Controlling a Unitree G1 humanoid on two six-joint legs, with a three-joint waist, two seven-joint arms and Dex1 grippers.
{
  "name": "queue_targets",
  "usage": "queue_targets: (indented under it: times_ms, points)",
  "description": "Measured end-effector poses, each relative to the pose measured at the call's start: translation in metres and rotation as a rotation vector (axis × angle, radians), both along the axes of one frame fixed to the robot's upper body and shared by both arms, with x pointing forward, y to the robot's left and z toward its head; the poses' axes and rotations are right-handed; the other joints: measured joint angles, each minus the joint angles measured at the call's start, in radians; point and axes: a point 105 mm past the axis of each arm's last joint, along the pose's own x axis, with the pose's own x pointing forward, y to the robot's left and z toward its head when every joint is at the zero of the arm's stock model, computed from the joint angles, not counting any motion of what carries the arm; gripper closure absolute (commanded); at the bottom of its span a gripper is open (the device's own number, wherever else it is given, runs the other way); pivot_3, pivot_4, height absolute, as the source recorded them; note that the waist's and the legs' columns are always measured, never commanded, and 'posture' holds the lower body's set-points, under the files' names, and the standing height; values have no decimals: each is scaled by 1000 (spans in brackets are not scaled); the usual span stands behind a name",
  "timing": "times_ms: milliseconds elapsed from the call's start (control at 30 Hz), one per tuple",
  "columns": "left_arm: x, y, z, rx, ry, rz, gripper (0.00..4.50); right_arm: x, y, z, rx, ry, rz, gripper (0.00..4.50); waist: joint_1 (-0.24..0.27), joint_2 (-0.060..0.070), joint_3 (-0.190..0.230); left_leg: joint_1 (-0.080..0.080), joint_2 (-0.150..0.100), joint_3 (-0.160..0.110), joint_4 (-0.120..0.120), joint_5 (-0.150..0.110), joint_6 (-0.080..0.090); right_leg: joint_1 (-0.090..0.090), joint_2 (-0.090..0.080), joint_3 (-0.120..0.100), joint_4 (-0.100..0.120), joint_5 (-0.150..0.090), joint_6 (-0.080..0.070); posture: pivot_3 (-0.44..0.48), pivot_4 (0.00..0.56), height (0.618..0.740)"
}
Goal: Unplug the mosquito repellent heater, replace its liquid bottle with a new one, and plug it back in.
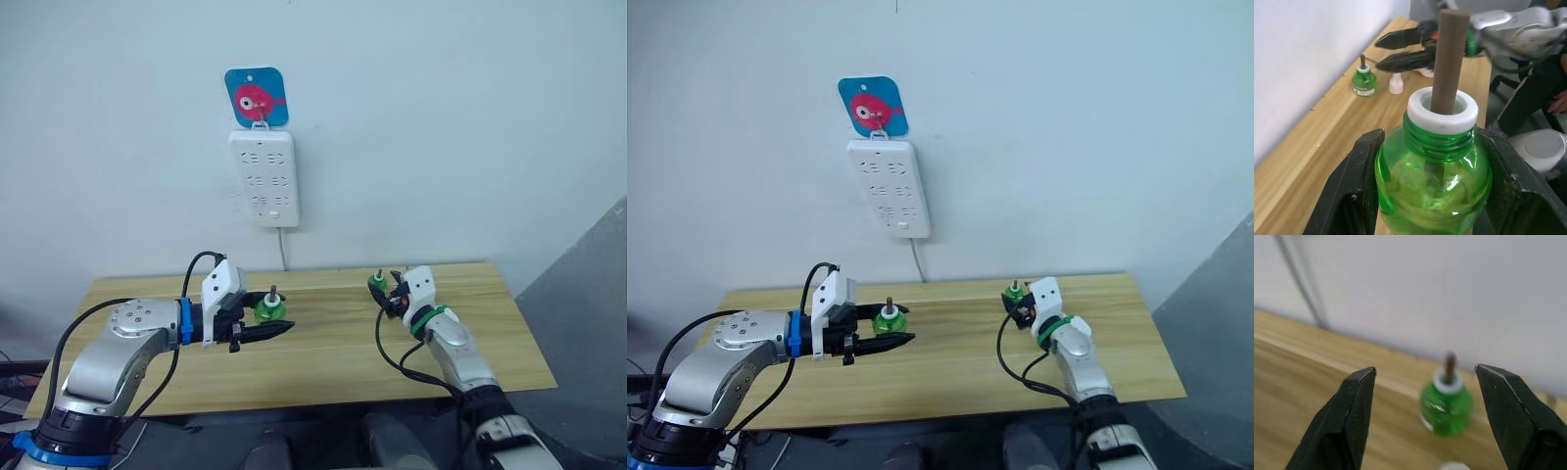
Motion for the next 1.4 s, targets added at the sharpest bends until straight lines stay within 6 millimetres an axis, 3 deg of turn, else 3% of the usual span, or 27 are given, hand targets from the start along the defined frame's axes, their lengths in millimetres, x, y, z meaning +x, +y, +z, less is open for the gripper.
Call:
queue_targets:
  times_ms: [133,300,333,533,833,933,1133,1400]
  points:
    - [2,-6,7,-17,-12,-43,2188,-32,10,51,-73,-38,292,1116,3,1,2,1,0,2,1,0,0,0,0,2,0,0,0,-87,100,729]
    - [1,-29,18,-61,-24,-173,2188,-58,49,123,-107,-94,645,1116,-19,0,1,2,1,2,0,0,0,0,1,2,0,0,-1,-125,90,729]
    - [1,-33,20,-65,-25,-193,2188,-63,55,128,-111,-92,691,1116,-20,-1,1,2,1,2,0,0,0,0,1,1,-1,-1,-1,-125,90,729]
    - [2,-53,31,-101,-58,-282,2188,-76,79,137,-86,-11,844,1116,-25,-1,1,-1,1,2,-1,0,0,-1,1,1,-3,-1,0,-140,81,729]
    - [2,-57,30,-120,-49,-290,2188,-83,89,139,-42,42,902,1116,-42,-1,1,-1,0,2,0,0,0,-1,1,1,-3,-1,0,-144,79,729]
    - [2,-59,31,-127,-50,-296,2188,-83,91,143,-50,27,914,1649,-49,-2,1,-1,1,2,0,0,0,-1,1,1,-3,-1,0,-143,77,729]
    - [2,-62,30,-132,-49,-302,2188,-80,91,141,-61,40,914,3669,-52,-2,1,-1,0,1,-1,0,0,-1,1,1,-3,-1,0,-141,76,729]
    - [3,-63,30,-136,-51,-298,2188,-79,91,141,-84,32,917,3706,-52,-2,1,-1,1,1,0,0,0,-1,1,1,-3,-1,0,-138,65,729]
